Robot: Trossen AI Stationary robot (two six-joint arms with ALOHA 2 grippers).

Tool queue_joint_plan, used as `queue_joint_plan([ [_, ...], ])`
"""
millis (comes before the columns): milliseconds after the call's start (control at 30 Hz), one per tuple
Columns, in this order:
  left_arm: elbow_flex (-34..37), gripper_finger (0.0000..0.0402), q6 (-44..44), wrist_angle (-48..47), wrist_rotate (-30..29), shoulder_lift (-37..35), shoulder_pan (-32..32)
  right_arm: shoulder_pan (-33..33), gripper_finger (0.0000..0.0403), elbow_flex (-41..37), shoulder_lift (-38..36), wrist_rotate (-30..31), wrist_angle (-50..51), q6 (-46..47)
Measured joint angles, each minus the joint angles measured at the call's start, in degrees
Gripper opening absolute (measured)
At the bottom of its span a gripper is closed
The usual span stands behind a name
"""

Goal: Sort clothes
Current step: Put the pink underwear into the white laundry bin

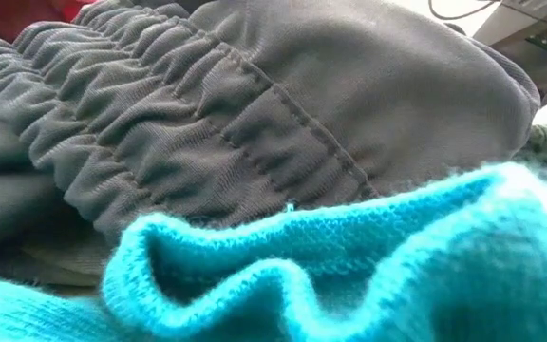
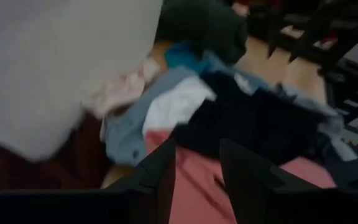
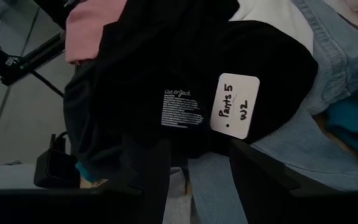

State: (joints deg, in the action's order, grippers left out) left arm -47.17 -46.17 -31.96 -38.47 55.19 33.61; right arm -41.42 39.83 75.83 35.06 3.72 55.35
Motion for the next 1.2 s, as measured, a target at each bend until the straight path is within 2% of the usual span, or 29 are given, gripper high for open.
queue_joint_plan([
  [233, 2.51, 0.0131, -10.14, -0.11, -0.7, 4.9, 2.9, 0.13, 0.0166, 0.0, 0.0, -0.29, -1.76, -0.02],
  [467, 2.51, 0.0131, -15.5, 0.01, 3.5, 11.45, 2.9, 0.13, 0.0166, 0.0, 0.0, -0.3, -1.79, -0.01],
  [733, 2.49, 0.0131, -16.45, 4.12, 6.35, 15.12, 2.88, 0.1, 0.0164, 0.0, 0.0, -0.3, -1.98, -0.02],
  [1067, 2.42, 0.013, -22.1, 3.29, 7.92, 18.26, 2.86, 0.1, 0.0164, 0.0, 0.0, -0.3, -2.02, 0.0],
  [1133, 2.42, 0.0119, -23.04, 3.14, 8.48, 18.45, 2.77, 0.1, 0.0165, 0.02, 0.0, -0.3, -2.13, -0.01],
  [1200, 2.42, 0.0088, -23.31, 3.53, 8.58, 18.41, 2.77, 0.1, 0.0165, 0.02, 0.0, -0.3, -2.2, -0.02],
])
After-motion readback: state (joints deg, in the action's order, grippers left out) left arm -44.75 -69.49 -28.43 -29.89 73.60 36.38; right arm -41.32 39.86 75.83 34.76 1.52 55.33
